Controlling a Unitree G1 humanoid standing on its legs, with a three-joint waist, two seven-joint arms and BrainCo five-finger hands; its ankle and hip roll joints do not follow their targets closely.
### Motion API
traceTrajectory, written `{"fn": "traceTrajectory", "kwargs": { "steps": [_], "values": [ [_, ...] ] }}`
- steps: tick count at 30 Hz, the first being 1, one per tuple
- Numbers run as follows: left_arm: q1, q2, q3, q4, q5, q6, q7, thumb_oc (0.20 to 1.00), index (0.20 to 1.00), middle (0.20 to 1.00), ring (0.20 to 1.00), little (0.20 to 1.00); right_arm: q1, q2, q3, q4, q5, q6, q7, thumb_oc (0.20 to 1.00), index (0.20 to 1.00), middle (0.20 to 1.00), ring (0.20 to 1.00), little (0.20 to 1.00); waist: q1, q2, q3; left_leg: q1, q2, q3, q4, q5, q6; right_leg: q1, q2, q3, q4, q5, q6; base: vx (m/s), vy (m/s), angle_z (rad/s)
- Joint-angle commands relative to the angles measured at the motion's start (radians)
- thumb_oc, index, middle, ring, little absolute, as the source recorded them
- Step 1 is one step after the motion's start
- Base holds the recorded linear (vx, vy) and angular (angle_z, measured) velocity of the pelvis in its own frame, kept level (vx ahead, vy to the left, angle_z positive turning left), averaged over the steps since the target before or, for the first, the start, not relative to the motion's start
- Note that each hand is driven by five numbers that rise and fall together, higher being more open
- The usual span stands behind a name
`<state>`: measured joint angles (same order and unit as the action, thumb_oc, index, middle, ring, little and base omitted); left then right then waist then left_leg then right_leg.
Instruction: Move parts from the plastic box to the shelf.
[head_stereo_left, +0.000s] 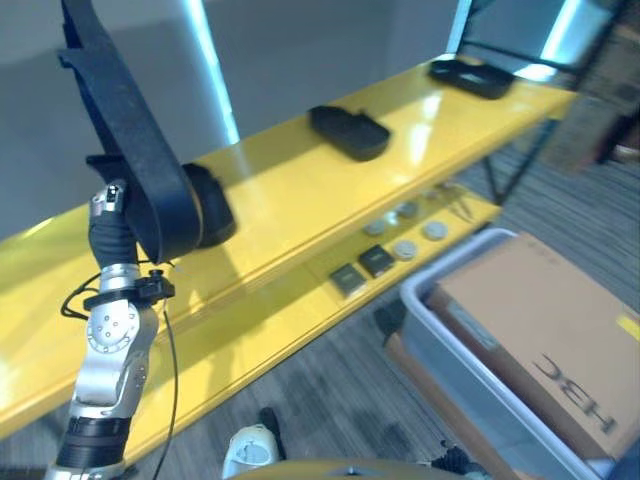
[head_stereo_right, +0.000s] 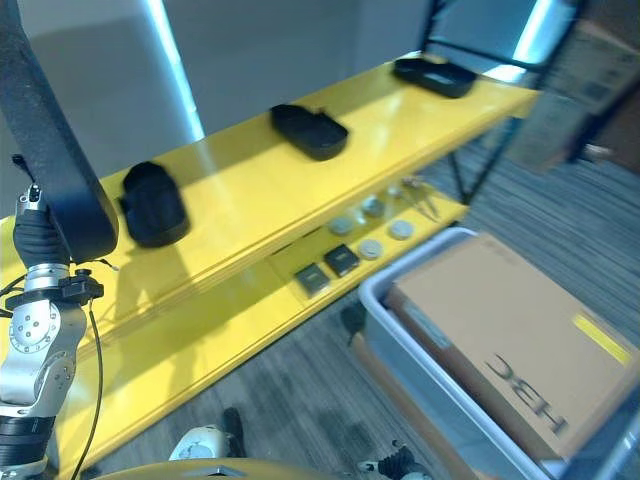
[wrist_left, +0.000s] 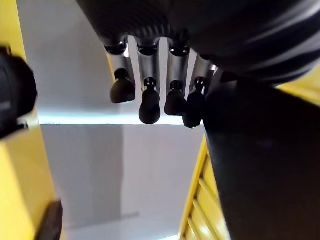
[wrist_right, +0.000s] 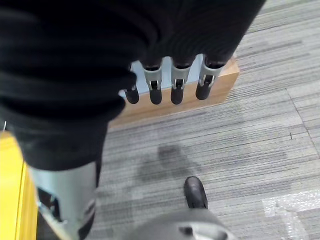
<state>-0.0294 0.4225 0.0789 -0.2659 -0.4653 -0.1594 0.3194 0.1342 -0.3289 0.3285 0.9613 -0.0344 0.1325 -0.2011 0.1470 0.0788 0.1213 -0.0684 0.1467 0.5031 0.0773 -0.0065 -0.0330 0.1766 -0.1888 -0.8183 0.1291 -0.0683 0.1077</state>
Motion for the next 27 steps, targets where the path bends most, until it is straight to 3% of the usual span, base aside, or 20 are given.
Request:
{"fn": "traceTrajectory", "kwargs": {
  "steps": [1,6,7,8,9,12,14,15,16,19,21,27],
  "values": [
    [0.023,0.086,0.156,0.002,0.003,-0.091,0.018,0.200,0.200,0.200,0.200,0.200,-0.041,0.053,0.005,0.084,0.037,0.081,-0.008,1.000,1.000,1.000,1.000,1.000,0.055,-0.043,-0.006,-0.026,-0.057,-0.120,-0.096,0.127,-0.049,-0.040,0.054,0.257,-0.089,0.022,0.020,0.22,0.286,1.40],
    [0.104,0.093,0.232,-0.022,-0.030,-0.097,-0.044,0.200,0.200,0.200,0.200,0.200,-0.054,0.064,-0.017,0.158,-0.012,0.102,0.028,1.000,1.000,1.000,1.000,1.000,0.121,-0.045,-0.021,-0.014,-0.126,-0.201,-0.090,0.075,-0.002,-0.031,0.016,0.263,-0.022,-0.027,0.032,0.22,0.282,0.64],
    [0.120,0.098,0.248,-0.027,-0.044,-0.098,-0.091,0.200,0.200,0.200,0.200,0.200,-0.057,0.067,-0.028,0.171,0.011,0.093,0.028,1.000,1.000,1.000,1.000,1.000,0.144,-0.048,-0.029,-0.016,-0.162,-0.241,-0.070,0.051,0.028,-0.024,-0.006,0.273,0.047,-0.065,0.040,0.25,0.292,0.38],
    [0.119,0.101,0.248,-0.028,-0.046,-0.095,-0.098,0.200,0.200,0.200,0.200,0.200,-0.058,0.068,-0.032,0.173,0.022,0.088,0.022,1.000,1.000,1.000,1.000,1.000,0.149,-0.048,-0.030,-0.016,-0.175,-0.253,-0.064,0.043,0.039,-0.028,-0.018,0.281,0.082,-0.066,0.045,0.27,0.347,0.52],
    [0.112,0.109,0.241,-0.024,-0.062,-0.092,-0.110,0.200,0.200,0.200,0.200,0.200,-0.058,0.069,-0.043,0.168,0.040,0.086,0.012,1.000,1.000,1.000,1.000,1.000,0.145,-0.046,-0.028,-0.012,-0.198,-0.271,-0.051,0.022,0.063,-0.061,-0.055,0.303,0.199,-0.045,0.058,0.17,0.253,0.52],
    [0.086,0.125,0.210,-0.007,-0.061,-0.096,-0.112,0.200,0.200,0.200,0.200,0.200,-0.053,0.068,-0.058,0.151,0.072,0.083,0.004,1.000,1.000,1.000,1.000,1.000,0.113,-0.037,-0.013,0.005,-0.233,-0.295,-0.035,-0.014,0.106,-0.146,-0.088,0.385,0.427,-0.007,0.075,0.14,0.240,0.61],
    [0.056,0.144,0.169,0.007,-0.058,-0.098,-0.092,0.200,0.200,0.200,0.200,0.200,-0.050,0.062,-0.074,0.159,0.078,0.052,0.005,1.000,1.000,1.000,1.000,1.000,0.061,-0.023,0.011,0.042,-0.249,-0.325,-0.040,-0.035,0.125,-0.266,-0.069,0.482,0.570,0.025,0.075,0.10,0.179,0.50],
    [0.042,0.146,0.154,0.009,-0.060,-0.095,-0.086,0.200,0.200,0.200,0.200,0.200,-0.051,0.059,-0.080,0.168,0.076,0.037,0.011,1.000,1.000,1.000,1.000,1.000,0.044,-0.021,0.019,0.057,-0.252,-0.335,-0.045,-0.040,0.125,-0.303,-0.056,0.515,0.574,0.032,0.072,0.00,0.031,0.56],
    [0.029,0.148,0.138,0.009,-0.060,-0.092,-0.081,0.200,0.200,0.200,0.200,0.200,-0.052,0.055,-0.087,0.175,0.071,0.023,0.013,1.000,1.000,1.000,1.000,1.000,0.025,-0.016,0.030,0.057,-0.244,-0.332,-0.043,-0.025,0.121,-0.332,-0.032,0.526,0.517,0.062,0.050,-0.01,-0.053,0.63],
    [0.008,0.145,0.107,-0.004,-0.042,-0.081,-0.067,0.200,0.200,0.200,0.200,0.200,-0.053,0.046,-0.104,0.196,0.054,-0.011,0.023,1.000,1.000,1.000,1.000,1.000,-0.012,-0.027,0.047,0.078,-0.245,-0.363,-0.046,-0.037,0.107,-0.344,0.007,0.579,0.355,0.111,0.059,0.07,-0.124,0.69],
    [-0.006,0.142,0.071,-0.026,-0.016,-0.063,-0.051,0.200,0.200,0.200,0.200,0.200,-0.055,0.044,-0.122,0.219,0.047,-0.022,0.027,1.000,1.000,1.000,1.000,1.000,-0.045,-0.057,0.046,0.094,-0.252,-0.410,-0.047,-0.050,0.095,-0.338,0.037,0.643,0.133,0.174,0.077,0.19,-0.258,0.85],
    [-0.013,0.128,0.038,-0.063,-0.011,0.008,-0.068,0.200,0.200,0.200,0.200,0.200,-0.062,0.034,-0.121,0.245,0.046,-0.018,0.032,1.000,1.000,1.000,1.000,1.000,-0.040,-0.078,0.010,0.117,-0.224,-0.442,-0.066,-0.042,0.064,-0.242,0.066,0.636,-0.050,0.149,0.063,0.14,-0.178,0.46]
  ]
}}
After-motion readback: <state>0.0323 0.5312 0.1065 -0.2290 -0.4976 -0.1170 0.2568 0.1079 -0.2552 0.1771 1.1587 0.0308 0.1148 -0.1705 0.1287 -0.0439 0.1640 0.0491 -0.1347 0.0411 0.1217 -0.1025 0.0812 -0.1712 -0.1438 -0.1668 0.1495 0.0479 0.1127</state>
